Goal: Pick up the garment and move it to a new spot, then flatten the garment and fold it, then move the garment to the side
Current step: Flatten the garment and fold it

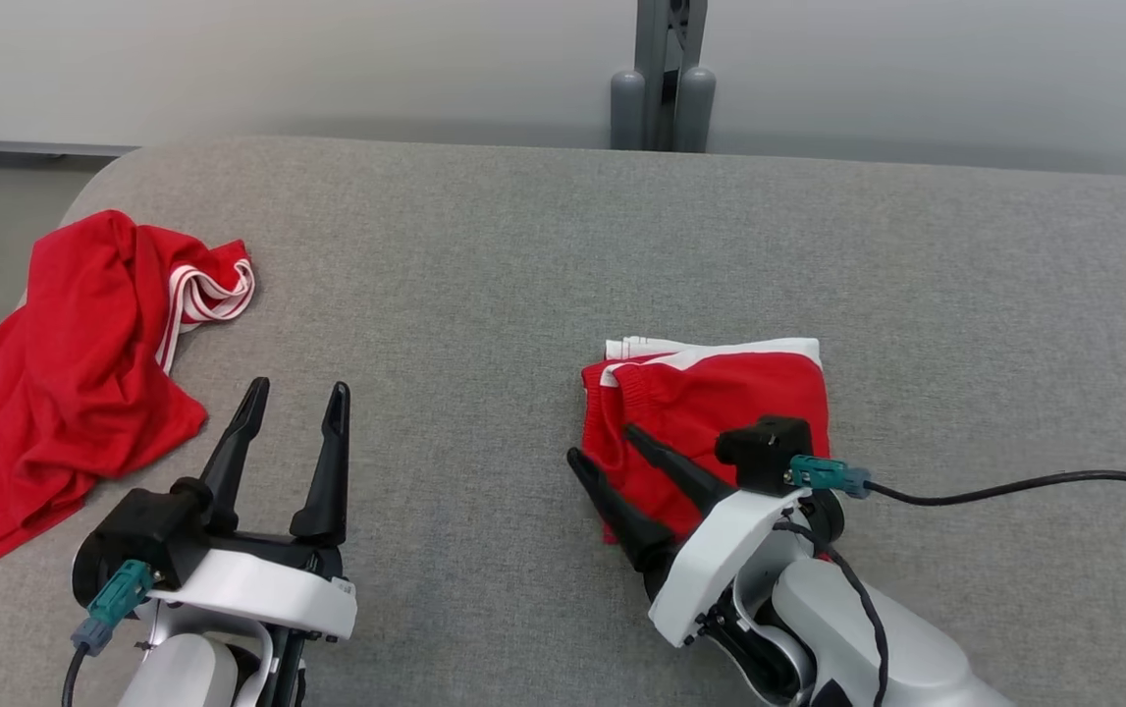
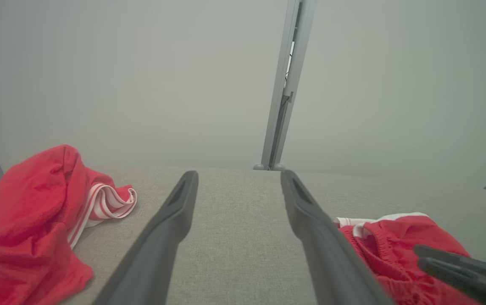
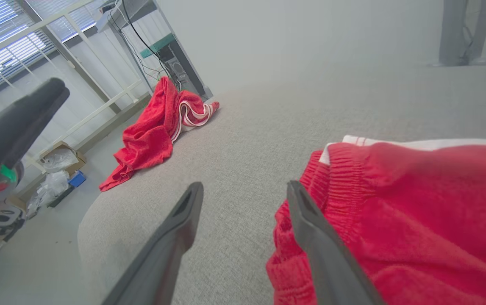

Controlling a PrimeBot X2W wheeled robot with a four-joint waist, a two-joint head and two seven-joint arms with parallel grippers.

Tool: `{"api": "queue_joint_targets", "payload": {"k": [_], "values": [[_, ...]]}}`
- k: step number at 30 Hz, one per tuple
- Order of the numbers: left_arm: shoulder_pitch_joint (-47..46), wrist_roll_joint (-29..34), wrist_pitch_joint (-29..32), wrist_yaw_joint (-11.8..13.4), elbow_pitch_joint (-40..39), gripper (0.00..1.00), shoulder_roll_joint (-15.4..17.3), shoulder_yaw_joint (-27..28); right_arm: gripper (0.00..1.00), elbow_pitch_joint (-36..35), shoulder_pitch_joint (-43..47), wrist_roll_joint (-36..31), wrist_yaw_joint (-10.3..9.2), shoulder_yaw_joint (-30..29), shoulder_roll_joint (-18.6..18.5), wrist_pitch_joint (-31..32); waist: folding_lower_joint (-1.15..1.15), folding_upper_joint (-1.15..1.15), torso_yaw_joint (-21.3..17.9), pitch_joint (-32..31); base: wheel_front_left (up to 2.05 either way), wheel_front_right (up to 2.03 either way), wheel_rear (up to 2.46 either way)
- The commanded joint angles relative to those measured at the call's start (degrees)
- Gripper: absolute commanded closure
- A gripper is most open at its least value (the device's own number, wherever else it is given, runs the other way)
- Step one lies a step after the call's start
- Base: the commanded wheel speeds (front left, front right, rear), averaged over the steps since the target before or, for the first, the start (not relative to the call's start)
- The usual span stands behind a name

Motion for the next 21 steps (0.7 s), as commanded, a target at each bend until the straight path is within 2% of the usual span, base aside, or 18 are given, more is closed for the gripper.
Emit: {"api": "queue_joint_targets", "payload": {"k": [1, 6, 10, 16, 21], "values": [[0.53, 0.32, -0.2, 0.14, 0.04, 0.0, 0.29, 0.37, 0.0, -0.43, -0.54, -0.48, -0.02, -0.64, -0.42, -1.23, 0.0, 0.0, -0.87, -0.7, 0.0, 0.0, 0.0], [1.35, -0.44, 0.43, 0.46, 0.26, 0.0, 0.91, 0.72, 0.0, -1.05, 0.43, -5.08, -0.02, -7.42, -0.4, -3.1, 0.0, 0.0, -2.99, -2.32, 0.0, 0.0, 0.0], [2.32, -0.34, 0.96, 1.57, -0.35, 0.0, 1.42, 1.09, 0.0, -3.86, 3.04, -12.16, -0.02, -19.33, -0.92, -3.27, 0.0, 0.0, -4.56, -3.69, 0.0, 0.0, 0.0], [4.74, -0.8, 2.13, 3.31, -1.75, 0.0, 2.26, 2.07, 0.0, -10.95, 11.57, -23.84, -0.02, -36.14, -2.4, -3.19, 0.0, 0.0, -6.53, -5.83, 0.0, 0.0, 0.0], [7.14, -1.02, 3.14, 4.77, -3.32, 0.0, 3.18, 2.9, 0.0, -18.72, 18.91, -30.8, -0.02, -45.65, -2.1, 0.56, 0.0, 0.0, -8.05, -7.35, 0.0, 0.0, 0.0]]}}
